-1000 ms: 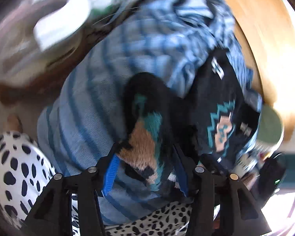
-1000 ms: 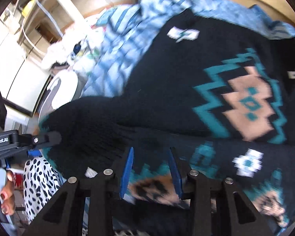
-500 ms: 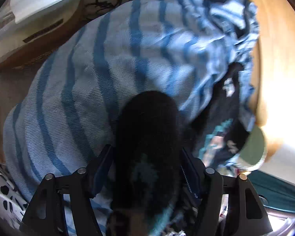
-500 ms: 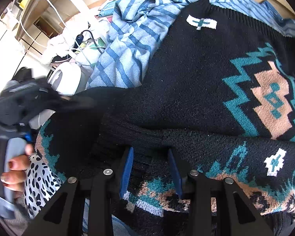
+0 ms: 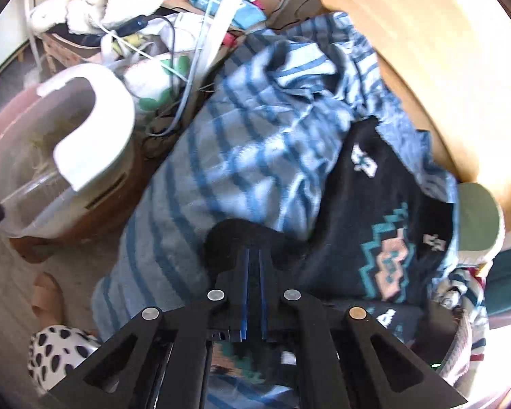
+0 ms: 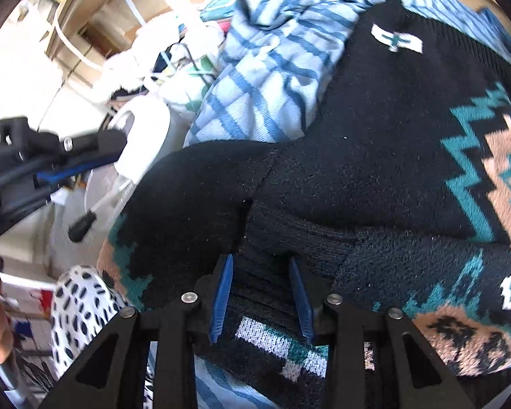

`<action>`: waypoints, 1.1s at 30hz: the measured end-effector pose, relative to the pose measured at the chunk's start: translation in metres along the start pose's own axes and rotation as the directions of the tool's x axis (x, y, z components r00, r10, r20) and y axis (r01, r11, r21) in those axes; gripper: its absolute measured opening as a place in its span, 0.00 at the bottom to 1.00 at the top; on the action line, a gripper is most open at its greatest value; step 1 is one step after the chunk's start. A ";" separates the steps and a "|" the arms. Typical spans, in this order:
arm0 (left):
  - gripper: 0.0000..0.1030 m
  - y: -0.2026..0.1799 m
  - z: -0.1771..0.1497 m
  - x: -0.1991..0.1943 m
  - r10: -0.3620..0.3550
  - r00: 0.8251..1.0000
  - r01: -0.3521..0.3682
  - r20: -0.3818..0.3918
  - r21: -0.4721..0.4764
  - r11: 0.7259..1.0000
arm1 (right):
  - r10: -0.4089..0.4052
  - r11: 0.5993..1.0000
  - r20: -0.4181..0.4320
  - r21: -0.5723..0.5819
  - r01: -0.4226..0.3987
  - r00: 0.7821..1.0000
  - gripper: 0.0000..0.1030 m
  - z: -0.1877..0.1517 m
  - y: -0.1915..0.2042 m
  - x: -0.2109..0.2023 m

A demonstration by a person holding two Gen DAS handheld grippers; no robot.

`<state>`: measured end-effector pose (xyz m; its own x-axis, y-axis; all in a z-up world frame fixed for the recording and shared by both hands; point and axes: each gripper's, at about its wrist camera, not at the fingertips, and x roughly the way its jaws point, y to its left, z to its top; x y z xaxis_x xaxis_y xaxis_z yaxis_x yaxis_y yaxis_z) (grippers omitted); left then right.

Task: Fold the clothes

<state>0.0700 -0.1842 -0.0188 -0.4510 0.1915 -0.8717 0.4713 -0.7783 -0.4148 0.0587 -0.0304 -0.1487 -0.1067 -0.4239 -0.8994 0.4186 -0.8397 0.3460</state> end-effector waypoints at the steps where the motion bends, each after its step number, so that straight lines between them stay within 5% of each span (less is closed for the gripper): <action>1: 0.05 0.006 -0.001 0.002 0.007 1.000 -0.007 0.000 -0.023 1.000 | 0.014 1.000 0.003 0.015 -0.014 1.000 0.38 -0.001 -0.003 -0.003; 2: 0.05 0.018 -0.004 0.005 -0.002 1.000 0.001 -0.008 -0.082 0.997 | 0.023 0.999 0.007 0.023 -0.023 1.000 0.38 -0.002 -0.005 -0.007; 4: 0.21 0.039 -0.007 0.012 -0.019 0.999 0.010 -0.045 -0.194 0.981 | 0.026 1.000 0.005 0.009 -0.026 1.000 0.42 -0.005 -0.006 -0.015; 5: 0.44 0.049 -0.009 0.015 -0.039 0.997 0.020 -0.070 -0.246 0.969 | 0.023 0.999 0.015 -0.028 -0.022 1.000 0.45 -0.007 0.000 -0.022; 6: 0.54 0.060 -0.010 0.018 -0.083 0.993 0.053 -0.082 -0.312 0.949 | 0.020 0.998 0.026 -0.066 -0.019 0.999 0.46 -0.009 0.006 -0.028; 11: 0.54 0.096 -0.017 0.023 -0.150 0.982 0.075 -0.112 -0.501 0.862 | 0.068 0.954 0.043 -0.297 -0.053 0.997 0.71 -0.012 0.061 -0.051; 15: 0.54 0.115 -0.030 0.020 -0.236 0.967 0.134 -0.091 -0.608 0.783 | -0.113 0.859 0.036 -0.499 0.115 0.993 0.70 -0.019 0.107 -0.024; 16: 0.54 0.120 -0.035 0.019 -0.274 0.959 0.165 -0.074 -0.640 0.750 | -0.185 0.833 0.029 -0.525 0.173 0.982 0.55 -0.022 0.111 -0.013; 17: 0.54 0.122 -0.039 0.020 -0.313 0.948 0.192 -0.063 -0.669 0.718 | -0.228 0.819 0.027 -0.535 0.207 0.973 0.16 -0.021 0.112 -0.003; 18: 0.54 0.124 -0.044 0.020 -0.352 0.935 0.219 -0.051 -0.697 0.683 | -0.219 0.846 0.037 -0.491 0.209 0.975 0.07 -0.017 0.102 -0.006; 23: 0.60 0.107 -0.066 0.041 -0.497 0.867 0.286 -0.032 -0.785 0.550 | -0.116 0.975 0.147 -0.171 0.140 0.982 0.07 0.012 0.039 -0.058; 29: 0.60 0.055 -0.095 0.084 -0.613 0.785 0.270 -0.085 -0.844 0.463 | -0.155 0.985 0.207 -0.039 0.166 0.966 0.07 0.034 -0.007 -0.100; 33: 0.60 0.043 -0.106 0.096 -0.555 0.826 0.221 -0.096 -0.851 0.477 | -0.150 0.988 0.222 -0.012 0.157 0.963 0.07 0.036 -0.018 -0.106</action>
<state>0.1272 -0.1360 -0.1478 -0.5612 0.6482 -0.5147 0.7697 0.1800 -0.6125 0.0303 0.0172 -0.0500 -0.3659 -0.3577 -0.8592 0.4072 -0.8917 0.1978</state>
